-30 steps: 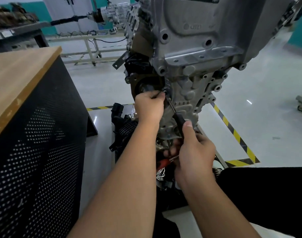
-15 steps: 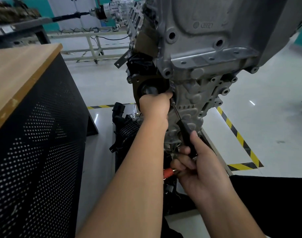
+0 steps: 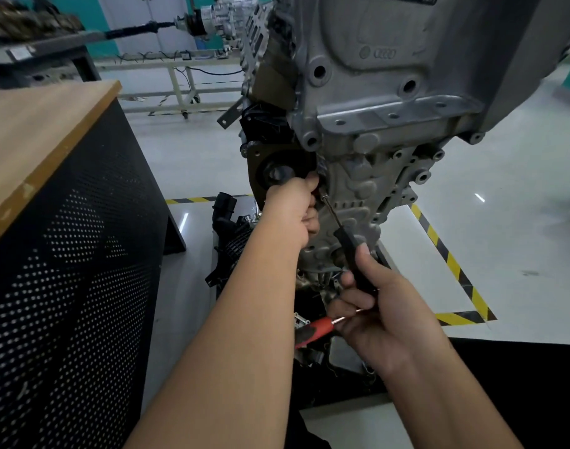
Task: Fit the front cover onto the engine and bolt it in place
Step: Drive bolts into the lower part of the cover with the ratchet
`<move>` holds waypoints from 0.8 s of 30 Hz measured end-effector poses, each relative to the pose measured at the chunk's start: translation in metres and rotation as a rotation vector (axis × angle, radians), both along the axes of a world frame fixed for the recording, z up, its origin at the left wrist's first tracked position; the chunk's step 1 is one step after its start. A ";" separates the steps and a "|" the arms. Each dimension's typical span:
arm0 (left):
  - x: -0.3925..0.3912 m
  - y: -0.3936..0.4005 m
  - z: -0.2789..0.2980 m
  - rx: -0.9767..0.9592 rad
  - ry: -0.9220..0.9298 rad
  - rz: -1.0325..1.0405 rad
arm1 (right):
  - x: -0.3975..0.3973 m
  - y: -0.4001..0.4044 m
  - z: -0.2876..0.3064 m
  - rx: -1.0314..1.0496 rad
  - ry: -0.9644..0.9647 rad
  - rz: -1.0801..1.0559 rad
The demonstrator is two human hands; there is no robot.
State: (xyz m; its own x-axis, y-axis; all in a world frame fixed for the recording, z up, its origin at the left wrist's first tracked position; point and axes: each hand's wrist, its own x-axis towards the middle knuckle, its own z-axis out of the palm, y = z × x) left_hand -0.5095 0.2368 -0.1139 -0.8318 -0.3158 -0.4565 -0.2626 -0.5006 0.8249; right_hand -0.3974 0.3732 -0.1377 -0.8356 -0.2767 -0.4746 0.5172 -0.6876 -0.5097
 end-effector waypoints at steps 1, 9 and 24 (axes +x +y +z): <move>-0.001 -0.001 -0.001 -0.035 -0.003 0.002 | 0.001 0.000 0.000 -0.046 -0.015 0.023; -0.006 0.002 -0.008 -0.078 0.042 0.094 | 0.002 -0.002 -0.012 1.327 0.831 -0.265; -0.010 -0.004 -0.015 -0.043 0.058 0.103 | 0.004 -0.019 -0.023 1.079 0.591 -0.335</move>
